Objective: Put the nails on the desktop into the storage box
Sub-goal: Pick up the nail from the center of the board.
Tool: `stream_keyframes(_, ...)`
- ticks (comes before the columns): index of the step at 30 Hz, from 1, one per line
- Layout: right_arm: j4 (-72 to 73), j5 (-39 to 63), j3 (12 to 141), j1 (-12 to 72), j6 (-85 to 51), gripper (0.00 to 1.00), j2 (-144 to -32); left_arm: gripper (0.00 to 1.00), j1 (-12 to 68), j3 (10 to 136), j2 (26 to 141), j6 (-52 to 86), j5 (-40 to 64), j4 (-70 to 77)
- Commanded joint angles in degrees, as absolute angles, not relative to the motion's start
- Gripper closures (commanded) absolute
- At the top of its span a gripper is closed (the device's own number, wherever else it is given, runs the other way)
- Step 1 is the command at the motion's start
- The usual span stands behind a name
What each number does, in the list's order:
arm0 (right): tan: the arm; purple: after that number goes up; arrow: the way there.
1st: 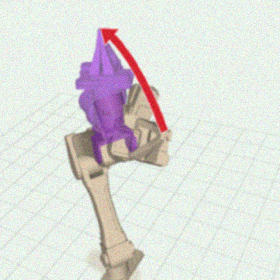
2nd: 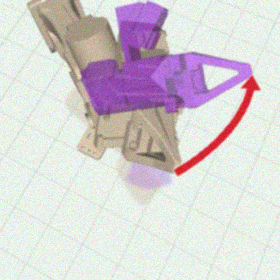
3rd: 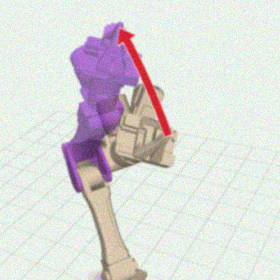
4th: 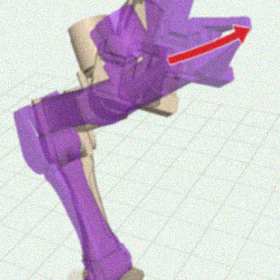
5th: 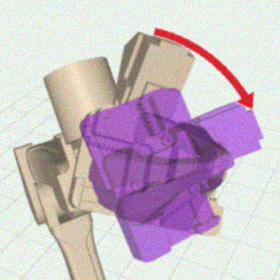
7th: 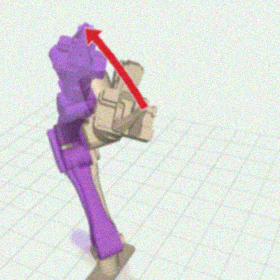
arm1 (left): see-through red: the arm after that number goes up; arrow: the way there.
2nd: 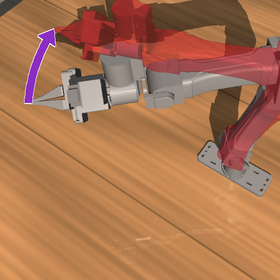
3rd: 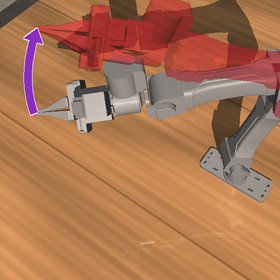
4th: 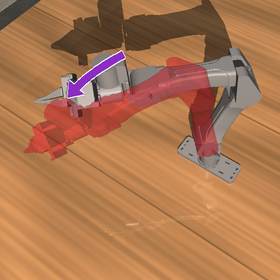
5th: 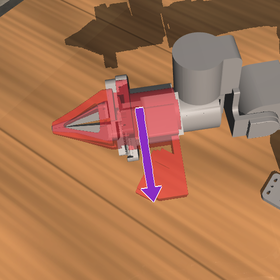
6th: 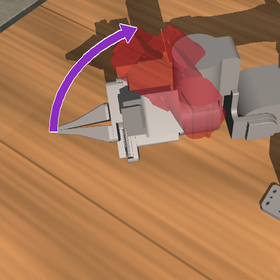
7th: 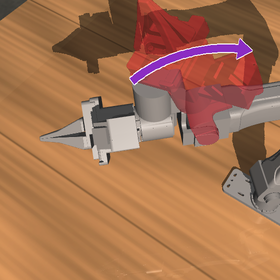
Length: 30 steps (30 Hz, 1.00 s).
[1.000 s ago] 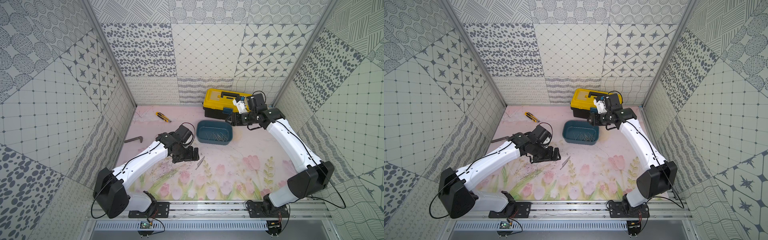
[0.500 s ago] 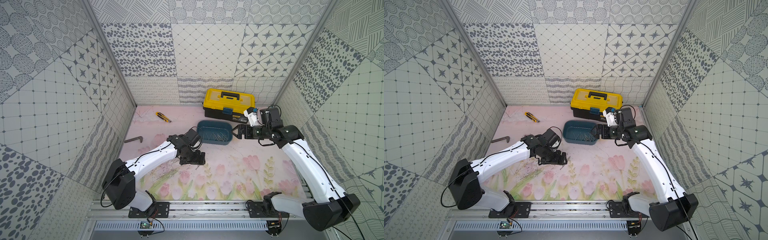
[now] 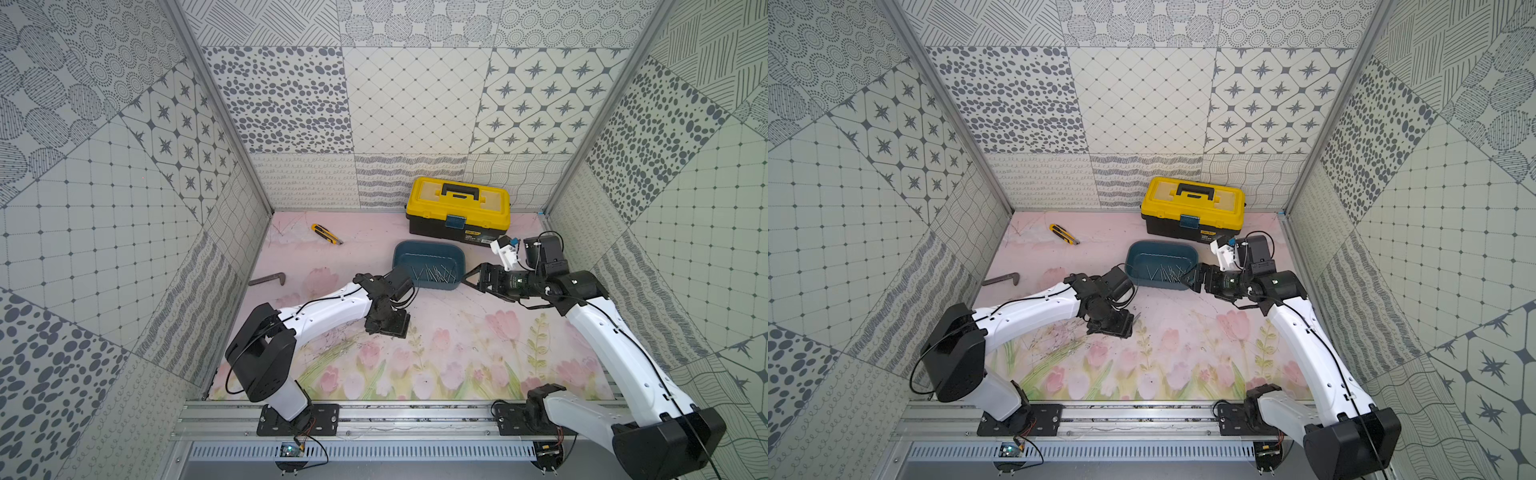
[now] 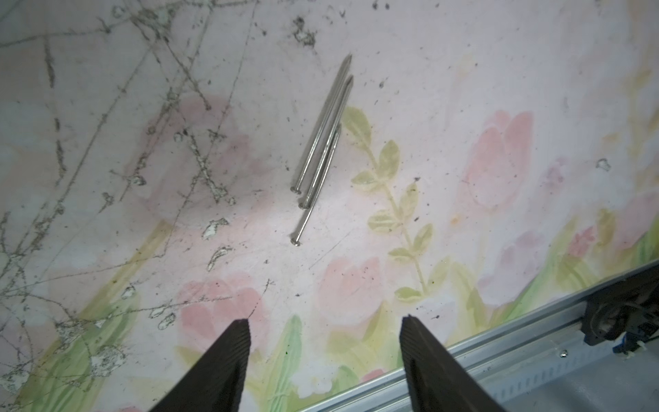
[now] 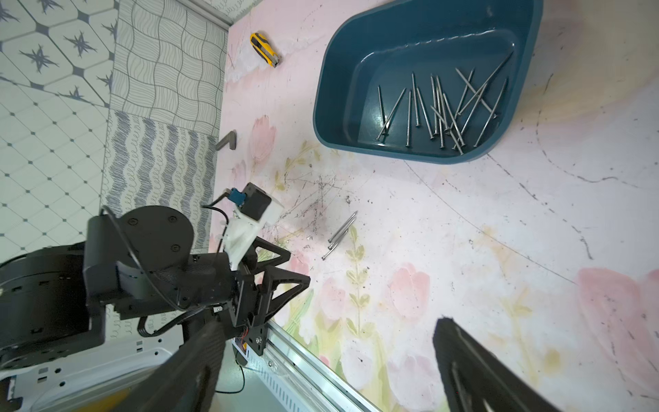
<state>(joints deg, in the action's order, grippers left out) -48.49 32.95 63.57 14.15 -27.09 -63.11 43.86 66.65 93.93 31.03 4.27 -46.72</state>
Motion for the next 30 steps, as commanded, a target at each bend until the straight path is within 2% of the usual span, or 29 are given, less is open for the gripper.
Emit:
stream_keyframes(1, -44.4, 34.4, 63.0, 14.1, -30.1, 0.03, -61.1, 0.34, 44.5, 68.2, 98.1, 27.3, 0.6, -47.7)
stream_keyframes(15, -44.4, 34.7, 62.6, 14.1, -31.4, 0.03, -61.5, 0.58, 44.6, 72.8, 108.1, 21.9, -0.2, -47.1)
stream_keyframes(27, -44.5, 34.5, 62.2, 14.1, -30.9, 0.03, -61.9, 0.69, 45.0, 71.8, 112.1, 19.9, -1.0, -48.0)
stream_keyframes(30, -44.4, 34.5, 62.1, 14.1, -30.9, 0.03, -62.0, 0.76, 45.0, 69.6, 112.0, 19.1, -1.7, -47.1)
